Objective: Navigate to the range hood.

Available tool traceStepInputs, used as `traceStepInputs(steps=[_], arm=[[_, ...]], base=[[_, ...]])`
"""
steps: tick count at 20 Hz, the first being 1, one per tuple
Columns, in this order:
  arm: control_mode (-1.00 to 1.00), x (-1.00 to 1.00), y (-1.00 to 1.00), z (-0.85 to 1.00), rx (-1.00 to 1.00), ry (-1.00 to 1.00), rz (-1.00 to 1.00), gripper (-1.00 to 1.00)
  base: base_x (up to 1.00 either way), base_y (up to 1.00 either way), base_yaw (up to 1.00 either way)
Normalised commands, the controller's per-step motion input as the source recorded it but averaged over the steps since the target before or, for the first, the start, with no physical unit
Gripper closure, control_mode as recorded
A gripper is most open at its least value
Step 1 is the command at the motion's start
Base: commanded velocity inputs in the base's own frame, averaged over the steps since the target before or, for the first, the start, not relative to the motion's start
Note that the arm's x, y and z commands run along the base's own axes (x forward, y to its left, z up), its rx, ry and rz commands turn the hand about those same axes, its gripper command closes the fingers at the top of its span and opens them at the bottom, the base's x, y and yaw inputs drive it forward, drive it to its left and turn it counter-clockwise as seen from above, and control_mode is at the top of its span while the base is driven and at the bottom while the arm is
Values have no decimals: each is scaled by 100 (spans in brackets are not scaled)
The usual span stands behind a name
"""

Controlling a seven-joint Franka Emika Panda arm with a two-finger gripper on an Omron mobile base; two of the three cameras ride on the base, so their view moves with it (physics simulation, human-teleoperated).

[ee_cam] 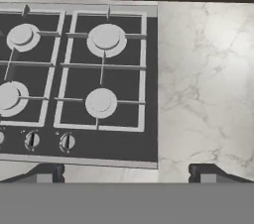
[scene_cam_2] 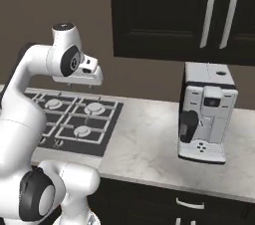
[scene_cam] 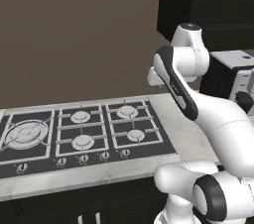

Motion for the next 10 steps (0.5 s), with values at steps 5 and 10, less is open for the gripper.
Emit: traceStepInputs(steps=[5, 10], arm=[[100, 0, 0, 0, 0, 0, 0, -100], [100, 0, 0, 0, 0, 0, 0, -100]], base=[[0, 91, 0], [0, 72, 0]])
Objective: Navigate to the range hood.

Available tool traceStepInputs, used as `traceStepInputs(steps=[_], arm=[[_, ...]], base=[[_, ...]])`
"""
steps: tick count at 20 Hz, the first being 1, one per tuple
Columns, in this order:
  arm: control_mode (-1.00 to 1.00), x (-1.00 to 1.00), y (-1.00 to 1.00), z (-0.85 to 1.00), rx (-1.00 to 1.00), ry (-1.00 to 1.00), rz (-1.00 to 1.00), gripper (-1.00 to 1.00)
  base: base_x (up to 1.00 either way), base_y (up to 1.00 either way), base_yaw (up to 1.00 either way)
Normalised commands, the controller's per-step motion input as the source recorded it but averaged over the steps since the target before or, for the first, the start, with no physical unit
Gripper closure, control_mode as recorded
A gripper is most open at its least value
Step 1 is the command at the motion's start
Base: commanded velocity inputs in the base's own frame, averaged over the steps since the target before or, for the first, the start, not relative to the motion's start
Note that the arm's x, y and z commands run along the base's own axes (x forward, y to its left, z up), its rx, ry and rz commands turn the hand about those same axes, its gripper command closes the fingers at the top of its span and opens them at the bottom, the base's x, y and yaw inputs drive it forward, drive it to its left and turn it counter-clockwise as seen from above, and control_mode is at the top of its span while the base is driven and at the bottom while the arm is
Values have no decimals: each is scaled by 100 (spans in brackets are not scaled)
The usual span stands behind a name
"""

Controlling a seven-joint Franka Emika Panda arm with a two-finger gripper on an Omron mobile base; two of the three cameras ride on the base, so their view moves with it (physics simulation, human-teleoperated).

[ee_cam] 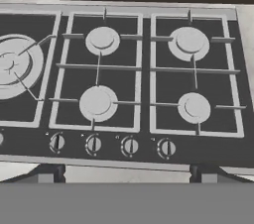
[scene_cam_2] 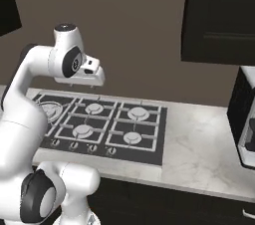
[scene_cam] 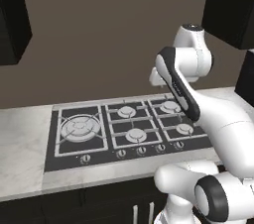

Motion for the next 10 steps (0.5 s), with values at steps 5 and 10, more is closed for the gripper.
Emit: traceStepInputs(steps=[5, 10], arm=[[100, 0, 0, 0, 0, 0, 0, -100], [100, 0, 0, 0, 0, 0, 0, -100]], base=[[12, 4, -15], [6, 48, -8]])
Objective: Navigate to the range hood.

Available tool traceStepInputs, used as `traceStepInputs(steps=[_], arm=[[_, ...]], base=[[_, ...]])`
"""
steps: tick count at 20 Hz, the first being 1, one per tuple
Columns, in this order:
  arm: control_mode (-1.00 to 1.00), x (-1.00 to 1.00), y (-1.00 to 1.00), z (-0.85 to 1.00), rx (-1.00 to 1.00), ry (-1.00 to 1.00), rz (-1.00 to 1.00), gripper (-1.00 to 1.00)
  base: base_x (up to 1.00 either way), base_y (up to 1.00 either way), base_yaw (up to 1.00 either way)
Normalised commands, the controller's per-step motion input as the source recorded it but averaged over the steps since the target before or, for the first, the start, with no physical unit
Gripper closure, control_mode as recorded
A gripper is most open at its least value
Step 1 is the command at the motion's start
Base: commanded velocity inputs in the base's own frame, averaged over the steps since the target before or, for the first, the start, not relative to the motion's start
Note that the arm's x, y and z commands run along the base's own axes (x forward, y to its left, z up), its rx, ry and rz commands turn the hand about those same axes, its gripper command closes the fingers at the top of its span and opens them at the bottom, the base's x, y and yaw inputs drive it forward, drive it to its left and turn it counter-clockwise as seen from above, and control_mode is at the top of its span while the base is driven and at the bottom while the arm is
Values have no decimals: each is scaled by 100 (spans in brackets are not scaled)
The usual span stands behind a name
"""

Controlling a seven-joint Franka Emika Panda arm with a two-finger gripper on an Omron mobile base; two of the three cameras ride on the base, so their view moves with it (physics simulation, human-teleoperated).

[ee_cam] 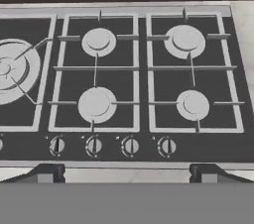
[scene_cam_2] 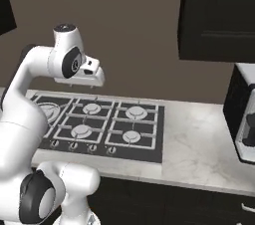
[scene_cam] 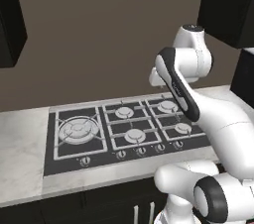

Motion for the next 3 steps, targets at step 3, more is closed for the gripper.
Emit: traceStepInputs(steps=[3], arm=[[100, 0, 0, 0, 0, 0, 0, -100]], base=[[3, 59, -5]])
